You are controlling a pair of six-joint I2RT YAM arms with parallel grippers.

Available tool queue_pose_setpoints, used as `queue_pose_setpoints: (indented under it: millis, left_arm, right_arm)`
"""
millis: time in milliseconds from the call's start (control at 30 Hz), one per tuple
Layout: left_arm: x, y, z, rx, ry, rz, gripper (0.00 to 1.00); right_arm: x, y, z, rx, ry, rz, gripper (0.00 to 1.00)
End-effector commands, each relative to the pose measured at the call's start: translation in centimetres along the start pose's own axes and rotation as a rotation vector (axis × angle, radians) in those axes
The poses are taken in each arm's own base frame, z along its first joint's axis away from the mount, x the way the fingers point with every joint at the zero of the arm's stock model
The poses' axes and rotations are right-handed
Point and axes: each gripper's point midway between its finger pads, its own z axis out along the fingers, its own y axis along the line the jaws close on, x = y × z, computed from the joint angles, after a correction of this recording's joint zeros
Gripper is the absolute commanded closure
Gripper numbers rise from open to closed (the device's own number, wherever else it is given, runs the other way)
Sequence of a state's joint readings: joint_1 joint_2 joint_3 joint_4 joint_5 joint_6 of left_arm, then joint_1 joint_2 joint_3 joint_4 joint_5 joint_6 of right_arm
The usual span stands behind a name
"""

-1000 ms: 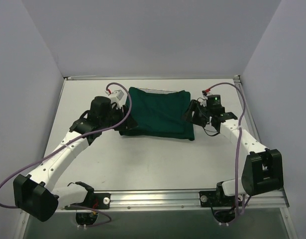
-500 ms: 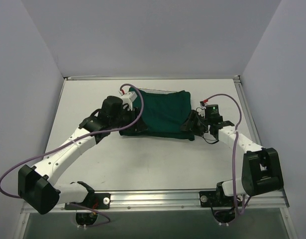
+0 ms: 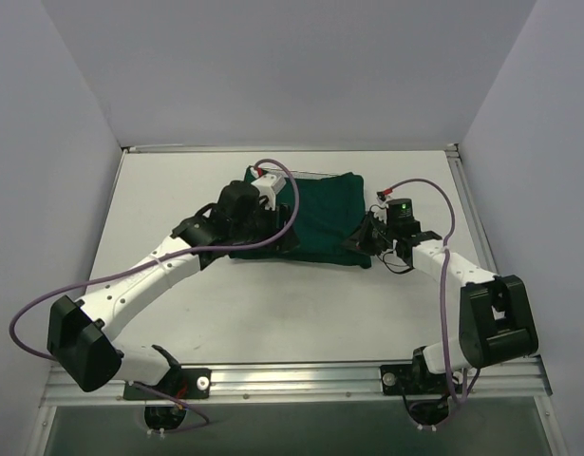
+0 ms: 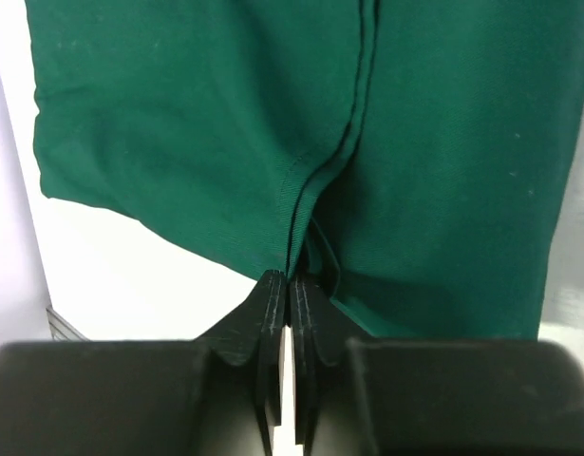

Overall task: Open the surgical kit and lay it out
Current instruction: Open the surgical kit at the center of the board.

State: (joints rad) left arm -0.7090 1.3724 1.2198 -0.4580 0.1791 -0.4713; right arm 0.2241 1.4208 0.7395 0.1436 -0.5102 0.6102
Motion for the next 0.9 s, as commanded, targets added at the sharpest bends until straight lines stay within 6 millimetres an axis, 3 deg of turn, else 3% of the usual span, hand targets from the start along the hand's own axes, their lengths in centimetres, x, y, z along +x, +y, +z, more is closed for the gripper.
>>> queue_pose_setpoints:
  millis: [0,133,300,467,500,567,867]
  left_arm:
    - [-3.7,-1.2,-0.2,-0.022,-0.153,0.118,0.34]
    - [-4.6,-2.8,1.1,0.019,-0.215,0.219,0.27]
    - [-4.8,-4.1,3.9,0.016,-0.264,0.333,0.25]
    - [-2.3,-3.9,8.8,-0.012,-0.225,0.388,0.24]
    - [-2.8,-4.4,9.3,-0.003,-0.260,0.397,0.24]
    - [-2.0,-4.0,10.5,-0.029,-0.265,0.417,0.24]
    - [-2.8,-1.2,13.2,-0.212,-0.317,0.463,0.24]
  right_arm:
    - [-1.0,2.1,-0.3,-0.071,-0.025,-0.016,1.00]
    - [-2.7,5.0,-1.6,-0.140,-0.059,-0.019,1.00]
    - [-3.9,6.6,-2.5,-0.160,-0.075,-0.011,1.00]
    - [-4.7,7.8,-3.0,-0.192,-0.086,0.006,1.00]
    - [-4.9,8.1,-3.2,-0.197,-0.093,0.007,1.00]
    - [-5.1,8.4,-3.5,-0.204,-0.098,0.018,1.00]
    - [-5.5,9.1,-4.3,-0.266,-0.093,0.054,1.00]
